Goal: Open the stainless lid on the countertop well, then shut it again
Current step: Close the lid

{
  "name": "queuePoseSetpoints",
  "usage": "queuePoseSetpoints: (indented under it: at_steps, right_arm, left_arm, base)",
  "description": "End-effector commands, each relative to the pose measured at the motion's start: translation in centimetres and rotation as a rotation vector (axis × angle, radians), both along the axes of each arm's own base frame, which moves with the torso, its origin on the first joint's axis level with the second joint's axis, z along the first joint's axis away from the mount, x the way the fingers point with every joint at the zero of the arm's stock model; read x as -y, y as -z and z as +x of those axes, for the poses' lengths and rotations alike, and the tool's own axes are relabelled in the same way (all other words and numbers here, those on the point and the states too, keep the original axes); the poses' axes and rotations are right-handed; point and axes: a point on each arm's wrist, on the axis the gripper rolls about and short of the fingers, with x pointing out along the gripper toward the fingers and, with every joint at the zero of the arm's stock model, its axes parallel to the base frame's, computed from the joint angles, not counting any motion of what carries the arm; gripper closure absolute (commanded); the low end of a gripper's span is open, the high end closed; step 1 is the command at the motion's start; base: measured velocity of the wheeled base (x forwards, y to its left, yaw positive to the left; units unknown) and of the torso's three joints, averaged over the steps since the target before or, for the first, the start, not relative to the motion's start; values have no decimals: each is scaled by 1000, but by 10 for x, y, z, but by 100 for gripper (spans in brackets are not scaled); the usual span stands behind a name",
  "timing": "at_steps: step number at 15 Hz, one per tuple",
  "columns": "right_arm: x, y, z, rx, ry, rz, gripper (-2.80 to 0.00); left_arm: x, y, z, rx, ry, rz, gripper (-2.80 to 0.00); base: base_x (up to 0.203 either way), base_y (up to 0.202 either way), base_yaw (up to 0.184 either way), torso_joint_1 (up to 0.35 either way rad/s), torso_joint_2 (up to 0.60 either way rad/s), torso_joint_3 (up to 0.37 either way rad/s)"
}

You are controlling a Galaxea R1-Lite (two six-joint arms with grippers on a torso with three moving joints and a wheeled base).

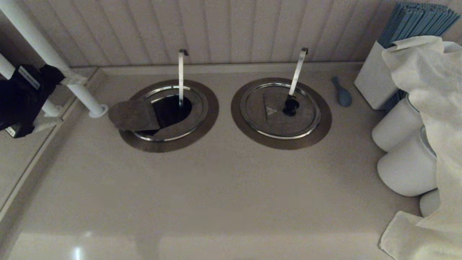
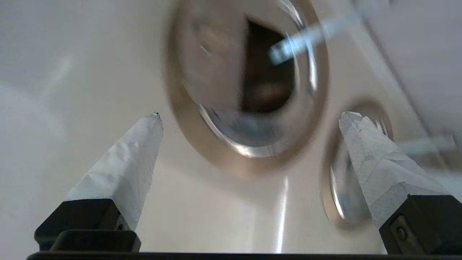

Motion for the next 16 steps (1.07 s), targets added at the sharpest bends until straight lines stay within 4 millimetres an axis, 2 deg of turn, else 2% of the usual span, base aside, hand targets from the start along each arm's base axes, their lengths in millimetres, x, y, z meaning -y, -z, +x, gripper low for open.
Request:
queuePoseSetpoints:
  at_steps: [1, 3, 6, 10, 16]
  right_arm:
    - [0, 0, 0, -2, -1, 0, 0]
    - [0, 0, 0, -2, -1, 0, 0]
    - [0, 0, 0, -2, -1, 0, 0]
    - [0, 0, 0, -1, -1, 0, 0]
    - [0, 0, 0, -2, -1, 0, 0]
  left_arm:
    - [0, 19, -4, 2, -45, 2, -280]
    - [-1, 35, -1, -14, -63, 8, -280]
    - [-1, 50, 8, 66, -47, 49, -280]
    - [-3, 91, 47, -7, -45, 58, -280]
    - [-6, 118, 78, -65, -47, 48, -280]
  base:
    - [0, 0, 0, 0, 0, 0]
    - [0, 0, 0, 0, 0, 0]
    - [0, 0, 0, 0, 0, 0]
    - [0, 0, 0, 0, 0, 0]
    - [0, 0, 0, 0, 0, 0]
